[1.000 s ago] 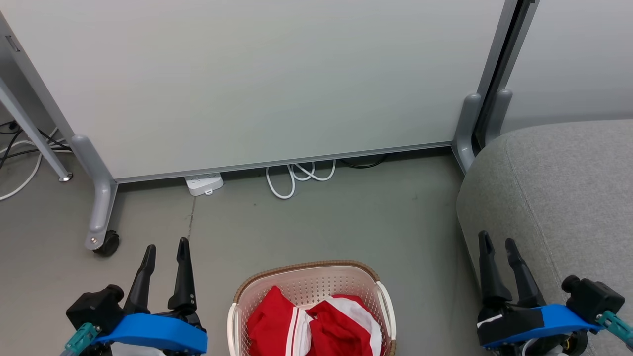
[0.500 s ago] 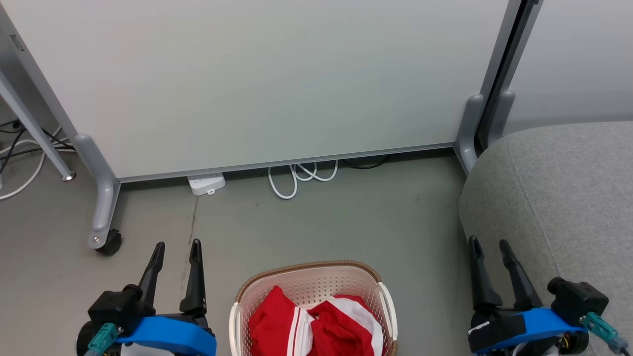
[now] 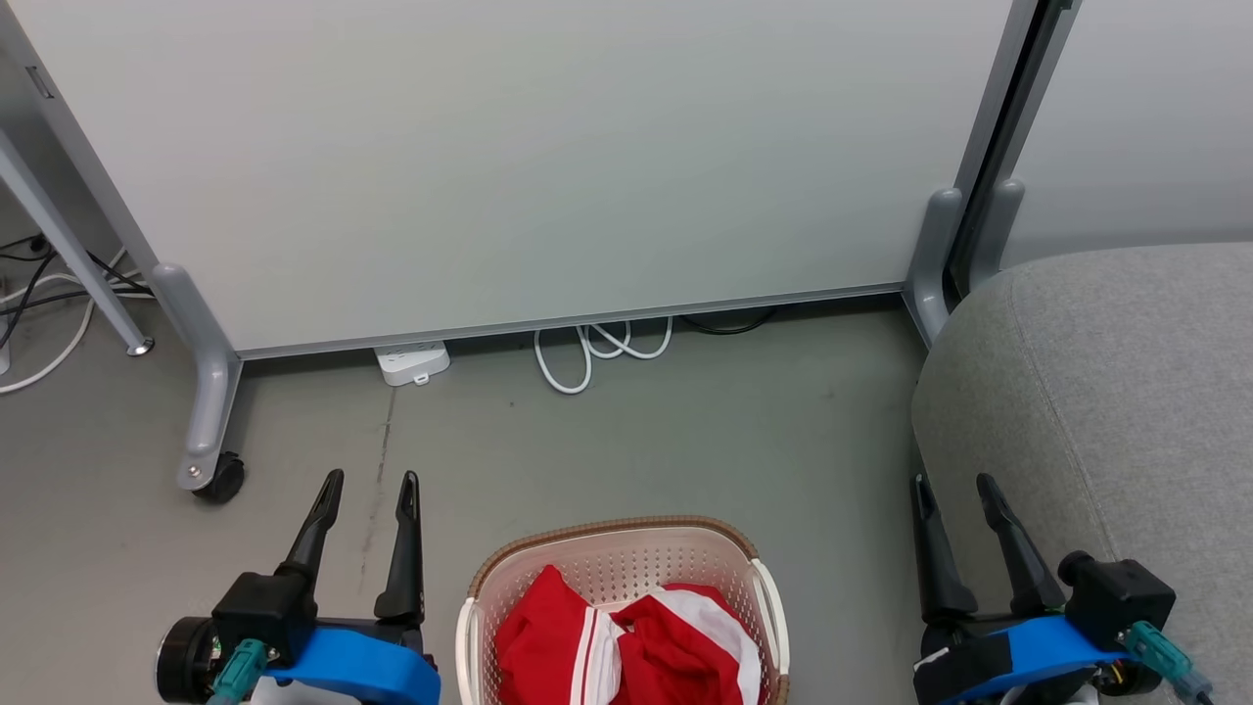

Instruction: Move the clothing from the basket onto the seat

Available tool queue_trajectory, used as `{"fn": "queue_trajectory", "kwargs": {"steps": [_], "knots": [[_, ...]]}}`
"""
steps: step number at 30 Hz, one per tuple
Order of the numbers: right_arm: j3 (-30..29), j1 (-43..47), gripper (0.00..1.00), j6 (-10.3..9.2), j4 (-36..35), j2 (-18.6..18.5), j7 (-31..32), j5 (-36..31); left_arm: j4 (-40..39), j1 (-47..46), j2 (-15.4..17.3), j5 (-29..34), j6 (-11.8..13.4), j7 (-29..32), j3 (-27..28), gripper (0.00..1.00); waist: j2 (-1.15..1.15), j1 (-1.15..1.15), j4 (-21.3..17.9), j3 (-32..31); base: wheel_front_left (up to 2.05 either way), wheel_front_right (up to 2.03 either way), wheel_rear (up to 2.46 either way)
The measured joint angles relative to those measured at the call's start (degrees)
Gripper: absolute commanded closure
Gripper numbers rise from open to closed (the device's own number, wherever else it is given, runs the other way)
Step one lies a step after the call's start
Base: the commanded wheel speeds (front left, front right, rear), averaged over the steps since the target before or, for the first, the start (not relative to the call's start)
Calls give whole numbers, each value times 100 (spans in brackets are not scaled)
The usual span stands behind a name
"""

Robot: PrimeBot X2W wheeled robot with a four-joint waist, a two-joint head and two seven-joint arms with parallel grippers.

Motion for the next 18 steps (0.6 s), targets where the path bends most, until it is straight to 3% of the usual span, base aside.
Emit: {"fn": "queue_trajectory", "kwargs": {"steps": [18], "knots": [[66, -2, 0, 1, 93, -5, -191, -730, 99, -27, 1, 634, -49, -200, -70, 0, 0, 0, 40, -20, 0, 0, 0]]}}
